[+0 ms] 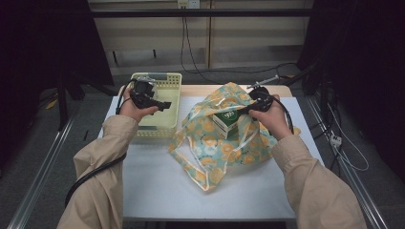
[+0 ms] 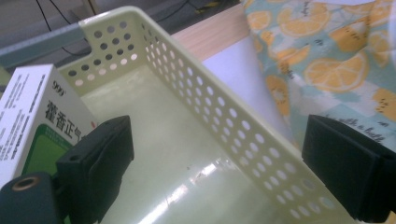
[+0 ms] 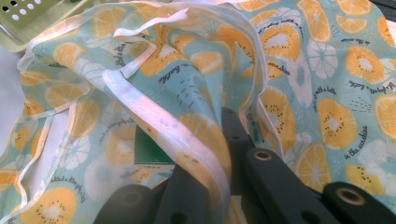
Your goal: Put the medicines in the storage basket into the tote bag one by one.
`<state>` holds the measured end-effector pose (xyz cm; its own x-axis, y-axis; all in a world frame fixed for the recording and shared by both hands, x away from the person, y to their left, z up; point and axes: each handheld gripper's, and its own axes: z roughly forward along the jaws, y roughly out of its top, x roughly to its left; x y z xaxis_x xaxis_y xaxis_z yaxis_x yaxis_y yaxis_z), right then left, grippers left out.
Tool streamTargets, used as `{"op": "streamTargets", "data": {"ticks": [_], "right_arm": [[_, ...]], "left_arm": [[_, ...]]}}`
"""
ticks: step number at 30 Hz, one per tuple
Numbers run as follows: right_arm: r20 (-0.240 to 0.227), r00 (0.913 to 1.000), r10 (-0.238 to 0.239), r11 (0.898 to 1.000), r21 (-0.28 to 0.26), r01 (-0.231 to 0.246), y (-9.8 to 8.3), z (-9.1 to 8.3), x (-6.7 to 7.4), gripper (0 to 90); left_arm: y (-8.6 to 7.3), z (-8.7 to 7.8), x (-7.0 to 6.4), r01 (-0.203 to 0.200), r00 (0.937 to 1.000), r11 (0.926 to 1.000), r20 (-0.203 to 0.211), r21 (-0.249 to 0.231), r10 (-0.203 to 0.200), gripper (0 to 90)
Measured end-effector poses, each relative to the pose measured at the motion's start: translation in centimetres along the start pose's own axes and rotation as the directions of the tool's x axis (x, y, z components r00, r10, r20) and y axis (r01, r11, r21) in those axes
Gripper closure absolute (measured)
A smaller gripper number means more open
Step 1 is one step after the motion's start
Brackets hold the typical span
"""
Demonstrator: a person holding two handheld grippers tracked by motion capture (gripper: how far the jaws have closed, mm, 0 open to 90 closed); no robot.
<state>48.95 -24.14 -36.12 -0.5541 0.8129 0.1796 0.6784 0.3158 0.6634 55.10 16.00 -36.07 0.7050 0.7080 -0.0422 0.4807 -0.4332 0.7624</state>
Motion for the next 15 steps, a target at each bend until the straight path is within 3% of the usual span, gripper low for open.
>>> {"op": "streamTargets", "data": {"ticks": [5, 8, 15], "right_arm": [[-0.004, 1.0, 0.009, 1.0, -0.006, -0.009, 0.0, -0.2, -0.2, 90.0], [-0.002, 1.0, 0.007, 1.0, -0.001, -0.007, 0.0, -0.3, -0.2, 90.0], [-0.008, 0.9999, 0.008, 1.0, 0.003, -0.008, 0.0, -0.3, -0.2, 90.0]], "left_arm": [[0.0, -0.1, 1.1, 0.004, 0.9993, 1.0, -0.038, 0.007, -0.004, 9.5], [0.0, -0.1, 1.7, -0.013, 0.9977, 0.9995, -0.066, 0.029, 0.015, 9.8], [-0.2, -0.4, 3.1, 0.008, 0.9947, 0.9995, -0.103, 0.03, -0.005, 9.9]]}}
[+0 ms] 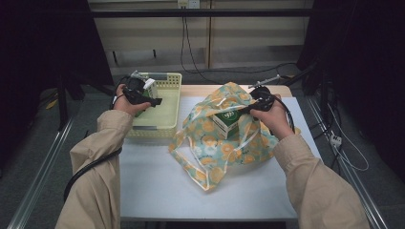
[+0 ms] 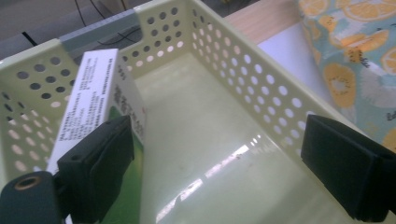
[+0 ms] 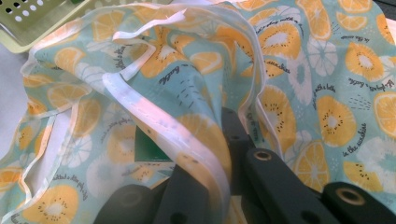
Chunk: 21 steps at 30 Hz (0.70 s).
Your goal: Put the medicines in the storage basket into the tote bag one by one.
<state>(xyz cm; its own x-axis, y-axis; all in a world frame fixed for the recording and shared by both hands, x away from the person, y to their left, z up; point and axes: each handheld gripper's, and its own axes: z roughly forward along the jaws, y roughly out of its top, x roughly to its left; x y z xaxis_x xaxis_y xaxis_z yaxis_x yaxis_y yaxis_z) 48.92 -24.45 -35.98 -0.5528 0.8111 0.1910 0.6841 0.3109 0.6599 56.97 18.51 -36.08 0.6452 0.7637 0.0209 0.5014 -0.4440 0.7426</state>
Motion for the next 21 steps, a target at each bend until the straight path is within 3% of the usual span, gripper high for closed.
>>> {"op": "streamTargets", "data": {"ticks": [8, 14, 21], "right_arm": [[-0.01, 0.9999, -0.004, 1.0, 0.002, 0.004, 0.1, 0.0, 0.1, 90.0], [-0.018, 0.9998, -0.001, 1.0, 0.005, 0.001, 0.1, 0.2, 0.1, 90.0], [-0.024, 0.9997, 0.001, 1.0, 0.001, -0.001, 0.3, 0.0, 0.1, 90.0]], "left_arm": [[-0.4, -0.2, 1.6, 0.006, 0.999, 0.9999, -0.044, 0.016, -0.006, 9.7], [-0.7, -0.2, 3.0, 0.037, 0.996, 0.9993, -0.081, 0.004, -0.037, 9.7], [-1.8, 1.0, 4.2, 0.072, 0.9904, 0.9964, -0.122, 0.045, -0.066, 10.4]]}}
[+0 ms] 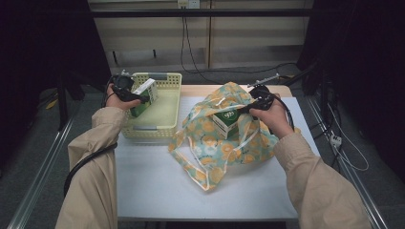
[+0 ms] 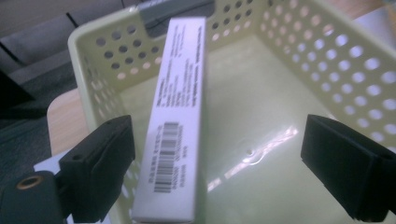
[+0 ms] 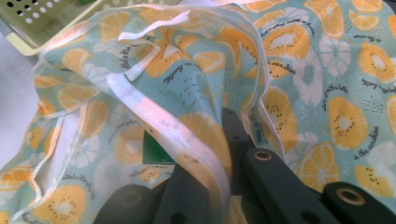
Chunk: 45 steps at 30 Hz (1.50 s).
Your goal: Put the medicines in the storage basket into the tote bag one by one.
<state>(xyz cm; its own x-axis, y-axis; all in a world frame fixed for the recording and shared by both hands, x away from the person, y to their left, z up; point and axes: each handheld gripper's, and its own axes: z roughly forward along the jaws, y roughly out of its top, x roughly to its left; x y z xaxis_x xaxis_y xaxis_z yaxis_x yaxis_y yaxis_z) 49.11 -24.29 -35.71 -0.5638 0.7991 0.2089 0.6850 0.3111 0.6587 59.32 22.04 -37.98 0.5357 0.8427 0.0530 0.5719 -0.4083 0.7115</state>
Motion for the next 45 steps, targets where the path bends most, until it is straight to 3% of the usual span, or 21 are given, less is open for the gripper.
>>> {"op": "streamTargets", "data": {"ticks": [4, 7, 9, 11, 15, 19, 22, 24, 27, 34, 37, 39, 40, 45], "right_arm": [[0.001, 1.0, 0.0, 1.0, 0.003, 0.0, -0.1, -0.1, -0.2, 90.0], [0.001, 1.0, 0.006, 1.0, 0.002, -0.006, -0.1, -0.1, -0.3, 90.0], [-0.001, 1.0, 0.008, 1.0, 0.002, -0.008, -0.1, -0.1, -0.3, 90.0], [-0.003, 1.0, 0.002, 1.0, 0.0, -0.002, -0.1, 0.0, -0.2, 90.0], [-0.009, 1.0, -0.001, 1.0, 0.001, 0.001, -0.1, -0.2, -0.1, 90.0], [-0.006, 1.0, 0.005, 1.0, -0.003, -0.005, -0.3, -0.3, -0.3, 90.0], [0.001, 1.0, 0.009, 1.0, -0.002, -0.009, -0.5, -0.3, -0.5, 90.0], [0.001, 0.9999, 0.01, 1.0, -0.006, -0.01, -0.5, -0.3, -0.6, 90.0], [0.014, 0.9998, 0.011, 1.0, -0.005, -0.011, -0.5, -0.3, -0.7, 90.0], [0.019, 0.9998, -0.001, 1.0, 0.002, 0.001, -0.5, -0.1, -0.2, 90.0], [0.019, 0.9998, -0.004, 1.0, 0.0, 0.004, -0.4, 0.0, 0.0, 90.0], [0.024, 0.9997, -0.004, 1.0, 0.0, 0.004, -0.4, 0.0, 0.2, 90.0], [0.028, 0.9996, -0.005, 1.0, 0.002, 0.005, -0.4, -0.1, 0.2, 90.0], [0.038, 0.9993, -0.006, 1.0, -0.002, 0.006, -0.5, -0.3, 0.2, 90.0]], "left_arm": [[-0.3, 0.7, 0.0, -0.004, 0.9999, 0.9989, -0.013, 0.046, 0.005, 15.3], [-0.1, 0.9, -0.3, 0.001, 0.9998, 0.9986, -0.019, 0.052, 0.0, 29.6], [-0.1, 1.0, -0.5, -0.009, 0.9997, 0.997, -0.023, 0.077, 0.011, 50.7], [-0.1, 1.2, -0.6, 0.014, 0.9994, 0.9962, -0.033, 0.086, -0.011, 60.5], [0.0, 0.9, -1.1, 0.04, 0.9986, 0.9963, -0.038, 0.076, -0.037, 62.3], [0.6, -0.2, -1.9, 0.057, 0.9981, 0.9965, 0.022, 0.062, -0.058, 62.7], [1.4, -1.5, -2.8, 0.027, 0.9976, 0.9982, 0.061, 0.053, -0.031, 62.9], [2.0, -2.6, -3.5, 0.021, 0.9933, 0.9987, 0.113, 0.046, -0.026, 62.9], [2.8, -4.3, -4.7, -0.002, 0.9874, 0.9996, 0.158, 0.027, -0.003, 62.8], [4.4, -8.2, -7.7, -0.083, 0.9602, 0.995, 0.263, -0.055, 0.095, 62.8], [4.7, -9.2, -9.3, -0.119, 0.9422, 0.9895, 0.305, -0.083, 0.138, 62.8], [4.5, -9.4, -10.6, -0.138, 0.9269, 0.9866, 0.34, -0.086, 0.16, 62.8], [4.4, -9.4, -11.2, -0.156, 0.9225, 0.9841, 0.344, -0.085, 0.176, 62.8], [3.2, -9.4, -14.1, -0.211, 0.8772, 0.9716, 0.418, -0.107, 0.236, 62.8]]}}
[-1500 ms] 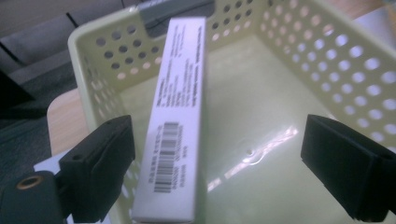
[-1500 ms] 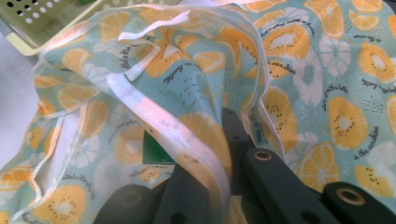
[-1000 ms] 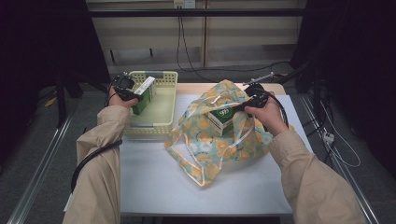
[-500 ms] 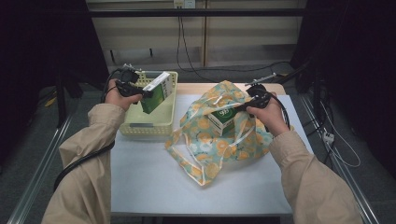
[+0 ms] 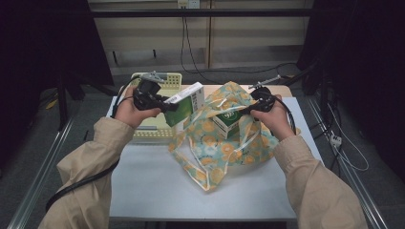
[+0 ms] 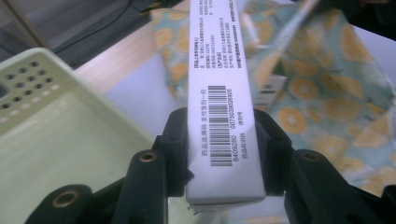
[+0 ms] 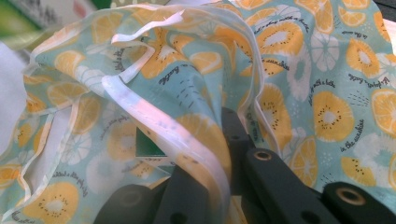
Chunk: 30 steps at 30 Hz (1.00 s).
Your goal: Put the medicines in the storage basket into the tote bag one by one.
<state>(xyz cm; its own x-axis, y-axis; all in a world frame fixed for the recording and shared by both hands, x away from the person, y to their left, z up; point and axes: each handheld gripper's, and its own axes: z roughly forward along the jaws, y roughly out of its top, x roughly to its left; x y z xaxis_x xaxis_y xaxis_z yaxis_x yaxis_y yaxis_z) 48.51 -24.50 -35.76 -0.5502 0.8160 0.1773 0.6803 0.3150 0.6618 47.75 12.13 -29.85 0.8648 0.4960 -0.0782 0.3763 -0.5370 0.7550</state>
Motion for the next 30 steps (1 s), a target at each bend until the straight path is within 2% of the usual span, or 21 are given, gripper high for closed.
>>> {"op": "streamTargets", "data": {"ticks": [6, 11, 21, 24, 27, 30], "right_arm": [[0.011, 0.9999, 0.001, 1.0, -0.007, -0.001, 0.0, -0.4, 0.0, 90.0], [0.015, 0.9999, 0.001, 1.0, -0.009, -0.001, 0.0, -0.5, 0.0, 90.0], [0.012, 0.9999, -0.005, 1.0, 0.011, 0.005, 0.1, 0.7, 0.4, 90.0], [0.01, 0.9999, -0.006, 1.0, 0.019, 0.005, 0.1, 1.0, 0.4, 90.0], [0.013, 0.9999, -0.002, 1.0, 0.017, 0.002, 0.1, 1.1, 0.4, 90.0], [0.022, 0.9998, 0.003, 1.0, 0.027, -0.004, 0.1, 1.2, 0.4, 90.0]], "left_arm": [[-0.5, 1.2, -2.9, -0.078, 0.996, 0.9966, 0.044, 0.026, 0.077, 62.8], [-0.6, 0.9, -4.2, -0.097, 0.9934, 0.9952, 0.063, 0.014, 0.096, 62.8], [-0.2, -0.9, -4.5, -0.112, 0.9918, 0.9937, 0.063, 0.002, 0.112, 62.7], [-0.1, -1.4, -4.5, -0.104, 0.9914, 0.9945, 0.08, -0.005, 0.104, 62.7], [0.1, -1.7, -4.8, -0.116, 0.9894, 0.9932, 0.087, -0.01, 0.116, 62.7], [-0.1, -1.4, -5.2, -0.11, 0.9869, 0.9938, 0.117, -0.016, 0.111, 62.7]]}}
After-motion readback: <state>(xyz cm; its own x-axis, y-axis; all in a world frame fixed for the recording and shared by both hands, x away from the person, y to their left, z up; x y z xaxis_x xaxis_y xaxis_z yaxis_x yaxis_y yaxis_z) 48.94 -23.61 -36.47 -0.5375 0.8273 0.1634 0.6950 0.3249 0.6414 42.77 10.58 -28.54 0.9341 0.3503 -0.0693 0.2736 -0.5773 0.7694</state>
